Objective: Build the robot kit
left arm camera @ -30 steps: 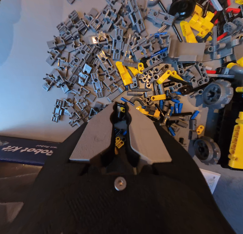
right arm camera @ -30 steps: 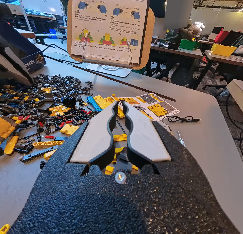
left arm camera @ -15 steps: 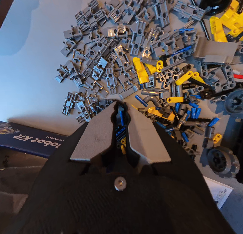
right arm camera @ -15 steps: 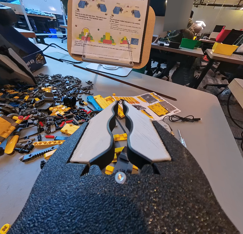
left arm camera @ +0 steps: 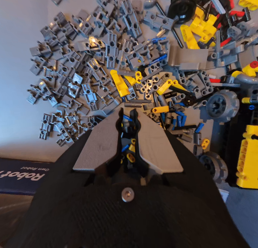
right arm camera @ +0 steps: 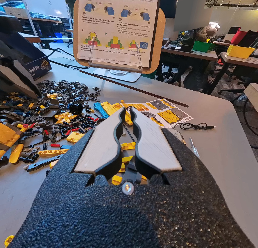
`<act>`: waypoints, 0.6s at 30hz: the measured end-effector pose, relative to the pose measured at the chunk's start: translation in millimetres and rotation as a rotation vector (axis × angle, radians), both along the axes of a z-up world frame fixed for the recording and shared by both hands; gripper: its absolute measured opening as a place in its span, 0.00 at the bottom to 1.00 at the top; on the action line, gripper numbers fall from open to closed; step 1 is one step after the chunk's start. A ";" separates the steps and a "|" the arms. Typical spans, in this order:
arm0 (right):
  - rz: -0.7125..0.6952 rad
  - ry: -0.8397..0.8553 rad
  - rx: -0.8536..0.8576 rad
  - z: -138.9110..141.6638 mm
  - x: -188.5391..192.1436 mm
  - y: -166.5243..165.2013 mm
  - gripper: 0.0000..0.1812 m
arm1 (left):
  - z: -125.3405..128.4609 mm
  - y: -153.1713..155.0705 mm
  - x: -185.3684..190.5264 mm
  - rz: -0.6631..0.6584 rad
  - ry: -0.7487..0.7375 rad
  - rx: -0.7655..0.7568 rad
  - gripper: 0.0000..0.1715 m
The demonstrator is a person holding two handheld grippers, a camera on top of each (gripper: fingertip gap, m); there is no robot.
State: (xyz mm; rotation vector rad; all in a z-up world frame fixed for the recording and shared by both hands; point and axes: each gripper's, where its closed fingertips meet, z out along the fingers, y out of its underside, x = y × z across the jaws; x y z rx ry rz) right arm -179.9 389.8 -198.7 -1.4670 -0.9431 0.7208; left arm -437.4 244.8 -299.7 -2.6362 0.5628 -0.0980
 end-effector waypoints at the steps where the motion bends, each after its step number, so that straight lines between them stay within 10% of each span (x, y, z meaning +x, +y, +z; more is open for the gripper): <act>1: 0.001 0.001 -0.001 0.0 -0.1 -0.1 0.03 | 3.7 4.2 0.1 0.000 0.001 0.030 0.07; 18: 0.037 0.039 -0.039 3.7 -1.4 -5.8 0.03 | 10.1 38.2 27.6 -0.052 0.033 0.065 0.05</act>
